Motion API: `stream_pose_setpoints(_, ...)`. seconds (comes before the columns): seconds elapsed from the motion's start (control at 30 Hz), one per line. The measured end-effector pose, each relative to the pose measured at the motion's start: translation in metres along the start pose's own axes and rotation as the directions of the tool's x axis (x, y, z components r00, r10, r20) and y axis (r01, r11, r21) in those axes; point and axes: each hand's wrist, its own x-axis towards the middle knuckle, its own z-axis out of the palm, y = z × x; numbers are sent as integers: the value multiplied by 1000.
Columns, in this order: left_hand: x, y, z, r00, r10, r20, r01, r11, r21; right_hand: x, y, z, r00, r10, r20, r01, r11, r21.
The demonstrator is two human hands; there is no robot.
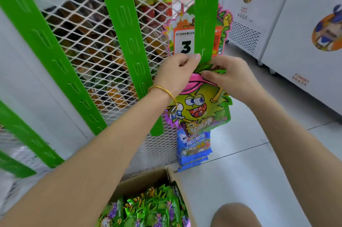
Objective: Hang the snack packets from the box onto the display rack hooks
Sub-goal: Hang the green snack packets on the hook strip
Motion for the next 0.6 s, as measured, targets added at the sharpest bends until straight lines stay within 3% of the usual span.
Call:
stream_pose_setpoints(0.2, 8, 15, -16, 980, -22, 195, -5, 991, 136, -2, -7, -6, 999, 25, 40, -28, 997, 67)
stream_pose_setpoints(0.37, 11, 22, -19, 973, 32, 227, -90, 965, 245, -6, -14, -5, 998, 43, 49, -47, 995, 89)
stream_pose_setpoints(0.6, 18, 15, -24, 962, -102, 253, 56, 981, 185, -5, -7, -10, 991, 120, -66, -117, 992, 49)
